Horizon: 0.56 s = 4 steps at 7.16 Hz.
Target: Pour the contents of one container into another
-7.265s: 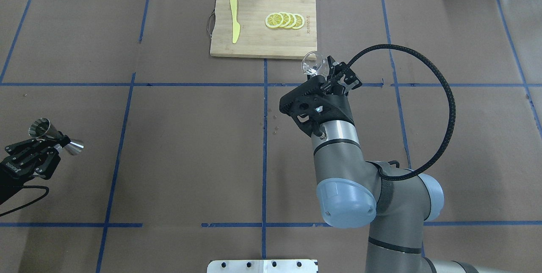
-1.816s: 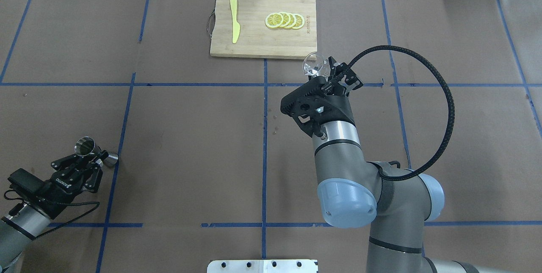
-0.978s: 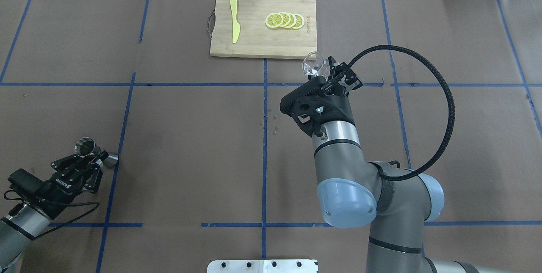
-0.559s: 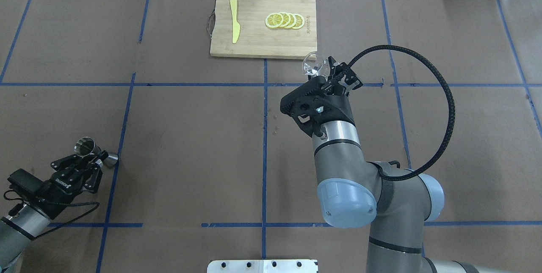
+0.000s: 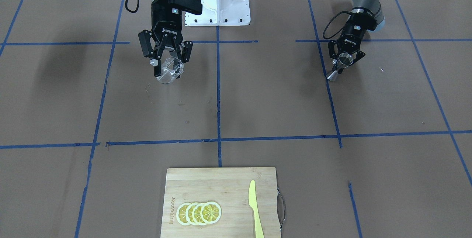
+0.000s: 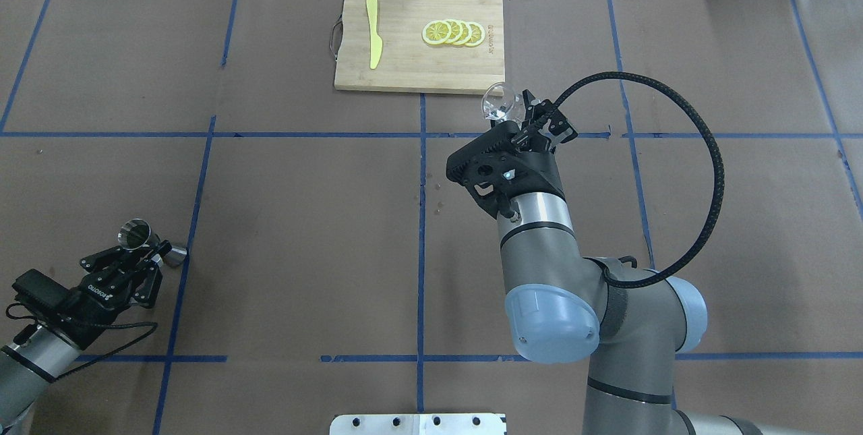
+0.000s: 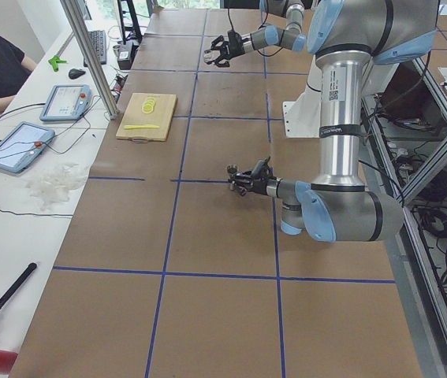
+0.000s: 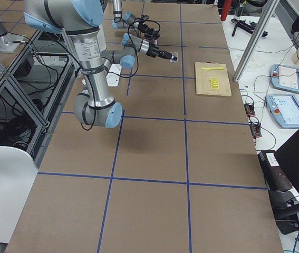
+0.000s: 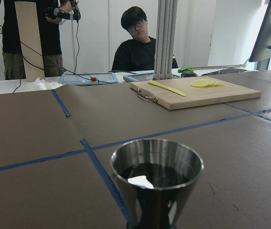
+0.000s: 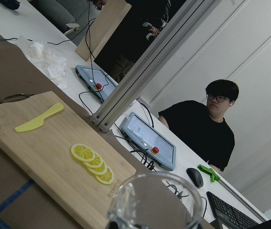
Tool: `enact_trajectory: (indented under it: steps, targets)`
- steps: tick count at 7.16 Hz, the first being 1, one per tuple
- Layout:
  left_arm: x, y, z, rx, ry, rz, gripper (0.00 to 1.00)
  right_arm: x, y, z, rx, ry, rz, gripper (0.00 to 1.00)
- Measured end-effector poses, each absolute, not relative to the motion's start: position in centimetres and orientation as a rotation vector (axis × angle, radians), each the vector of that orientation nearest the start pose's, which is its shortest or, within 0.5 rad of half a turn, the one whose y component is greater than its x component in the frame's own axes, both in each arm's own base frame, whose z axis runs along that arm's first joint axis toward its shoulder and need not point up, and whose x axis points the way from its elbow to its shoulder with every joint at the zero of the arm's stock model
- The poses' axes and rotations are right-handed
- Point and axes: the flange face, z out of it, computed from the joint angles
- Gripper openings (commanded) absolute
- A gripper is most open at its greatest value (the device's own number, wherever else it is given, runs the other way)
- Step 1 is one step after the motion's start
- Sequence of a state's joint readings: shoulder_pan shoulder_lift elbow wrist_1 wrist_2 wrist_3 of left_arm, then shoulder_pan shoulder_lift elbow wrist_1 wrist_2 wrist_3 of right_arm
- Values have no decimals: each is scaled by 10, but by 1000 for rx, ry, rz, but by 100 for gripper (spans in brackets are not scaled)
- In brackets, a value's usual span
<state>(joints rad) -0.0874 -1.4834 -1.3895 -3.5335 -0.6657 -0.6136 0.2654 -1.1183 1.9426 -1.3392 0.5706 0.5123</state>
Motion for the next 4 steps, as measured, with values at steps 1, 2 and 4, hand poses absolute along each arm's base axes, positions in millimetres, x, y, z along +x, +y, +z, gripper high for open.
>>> enact_trajectory:
  steps: [1,2,4]
  targets:
    - [370,-245,584,1319,987,-104,37,-472,-353,197,1287,-203,-151,0]
    - [370,-245,585,1319,983,-103,40,-472,-353,197,1287,-203,-151,0]
    - [369,-245,588,1320,974,-98,47,-472,-353,197,1287,-202,-151,0]
